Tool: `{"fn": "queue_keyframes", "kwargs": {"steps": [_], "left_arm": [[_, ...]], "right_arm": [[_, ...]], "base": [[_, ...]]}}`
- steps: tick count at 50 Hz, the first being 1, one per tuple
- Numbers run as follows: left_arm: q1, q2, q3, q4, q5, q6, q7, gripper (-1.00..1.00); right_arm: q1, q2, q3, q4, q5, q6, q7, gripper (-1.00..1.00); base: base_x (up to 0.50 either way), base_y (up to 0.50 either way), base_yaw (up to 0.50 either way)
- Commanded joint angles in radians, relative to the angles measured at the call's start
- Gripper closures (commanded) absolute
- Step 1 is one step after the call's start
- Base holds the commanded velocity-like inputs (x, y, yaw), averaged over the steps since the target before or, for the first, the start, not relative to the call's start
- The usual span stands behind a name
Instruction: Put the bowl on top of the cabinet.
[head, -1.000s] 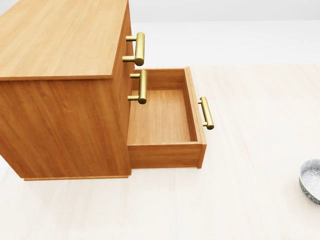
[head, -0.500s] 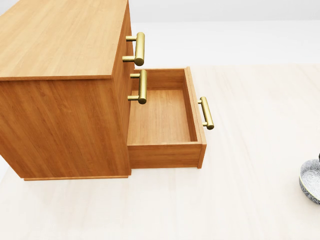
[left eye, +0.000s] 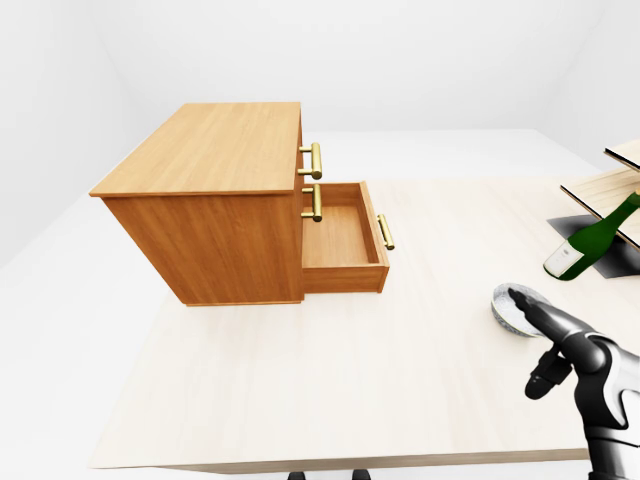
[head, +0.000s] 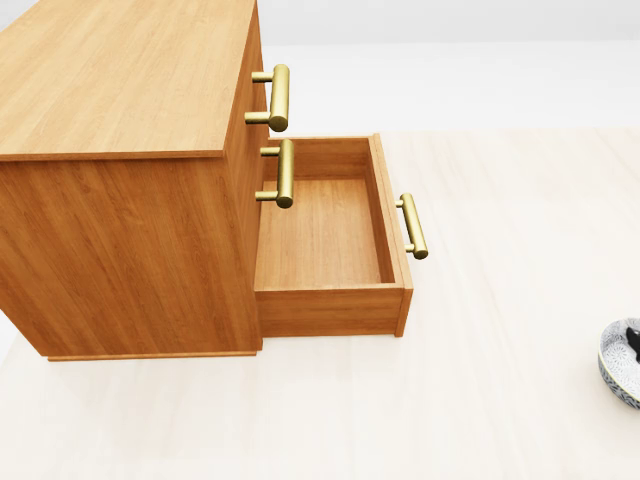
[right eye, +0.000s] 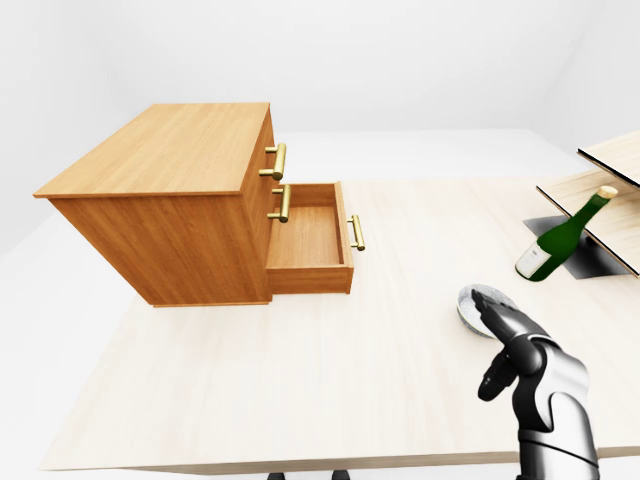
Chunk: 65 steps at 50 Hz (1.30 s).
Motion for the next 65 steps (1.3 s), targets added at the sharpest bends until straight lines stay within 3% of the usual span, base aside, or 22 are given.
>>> {"fn": "queue_keyframes", "kwargs": {"steps": [1,22,65], "left_arm": [[0.0,-0.001,0.0,0.001,-0.001,0.0,0.0,-1.0],[0.0,0.015,0.015,0.01,-0.023,0.0,0.0,-1.0],[0.008,0.003,0.012,-0.016,-0.025,0.0,0.0,-1.0]], "right_arm": [[0.01,-0.008,-0.009,0.017,-0.023,0.0,0.0,-1.0],[-0.065,-0.029,0.042,0.089,-0.036,0.0,0.0,-1.0],[-0.077,-0.055,0.065,0.206,0.022,0.0,0.0,-1.0]], "base": [[0.0,0.0,0.0],[0.0,0.0,0.0],[0.0,0.0,0.0]]}}
